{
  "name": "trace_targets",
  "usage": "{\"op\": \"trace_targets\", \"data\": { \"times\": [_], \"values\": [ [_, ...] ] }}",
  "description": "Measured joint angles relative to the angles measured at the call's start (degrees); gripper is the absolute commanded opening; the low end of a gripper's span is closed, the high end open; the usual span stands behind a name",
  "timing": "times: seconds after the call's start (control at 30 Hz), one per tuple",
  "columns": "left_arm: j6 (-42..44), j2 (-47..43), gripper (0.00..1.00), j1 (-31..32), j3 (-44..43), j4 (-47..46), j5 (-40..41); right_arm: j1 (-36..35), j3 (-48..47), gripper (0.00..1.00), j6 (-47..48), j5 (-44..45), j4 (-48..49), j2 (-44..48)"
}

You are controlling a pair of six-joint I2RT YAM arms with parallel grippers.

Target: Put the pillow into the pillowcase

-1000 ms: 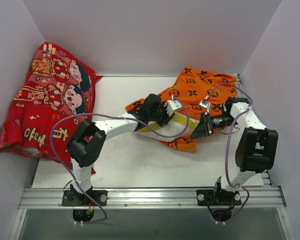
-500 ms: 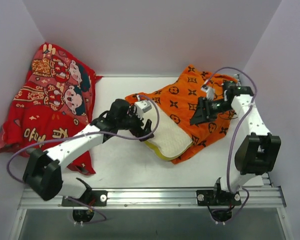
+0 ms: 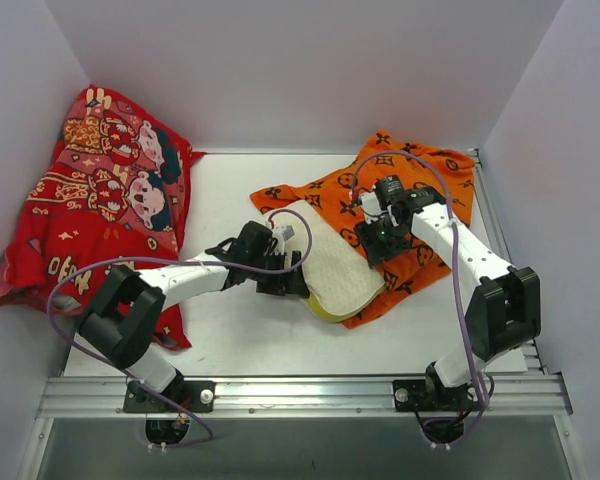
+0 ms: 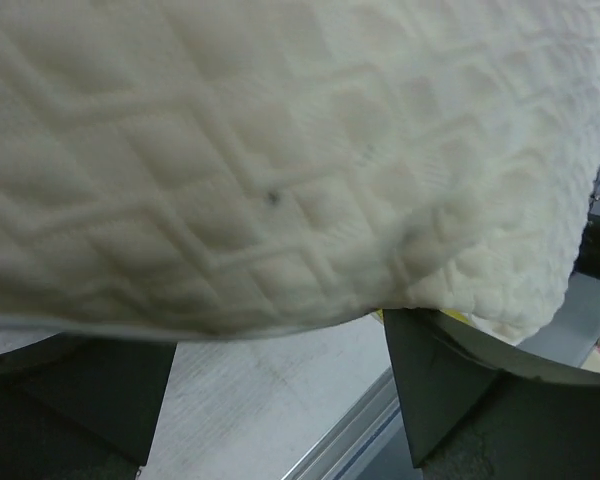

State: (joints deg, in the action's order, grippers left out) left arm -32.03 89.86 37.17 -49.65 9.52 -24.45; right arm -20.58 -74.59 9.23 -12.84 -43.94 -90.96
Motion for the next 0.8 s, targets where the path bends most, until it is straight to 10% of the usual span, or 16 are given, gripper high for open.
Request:
{"op": "trace_targets", "data": {
  "times": [0.13, 0.37, 0.57, 0.8],
  "values": [
    [-1.6, 5.2, 0.74, -0.5, -0.2, -2.6, -0.6, -0.2, 0.2, 0.20, 0.7, 3.5, 0.4, -0.8],
    [-4.1, 7.9, 0.71, -2.3, -0.3, -8.2, -3.2, -0.1, -1.5, 0.45, 1.4, 3.7, -0.5, -5.6],
    [-4.9, 7.9, 0.70, -2.5, -0.3, -10.7, -3.5, -0.2, -2.1, 0.44, 1.2, 3.1, -0.9, -6.2],
    [-5.2, 7.9, 0.64, -2.6, 0.8, -13.1, -3.6, 0.3, -2.6, 0.00, 2.1, 4.6, -0.2, -9.6]
  ]
}}
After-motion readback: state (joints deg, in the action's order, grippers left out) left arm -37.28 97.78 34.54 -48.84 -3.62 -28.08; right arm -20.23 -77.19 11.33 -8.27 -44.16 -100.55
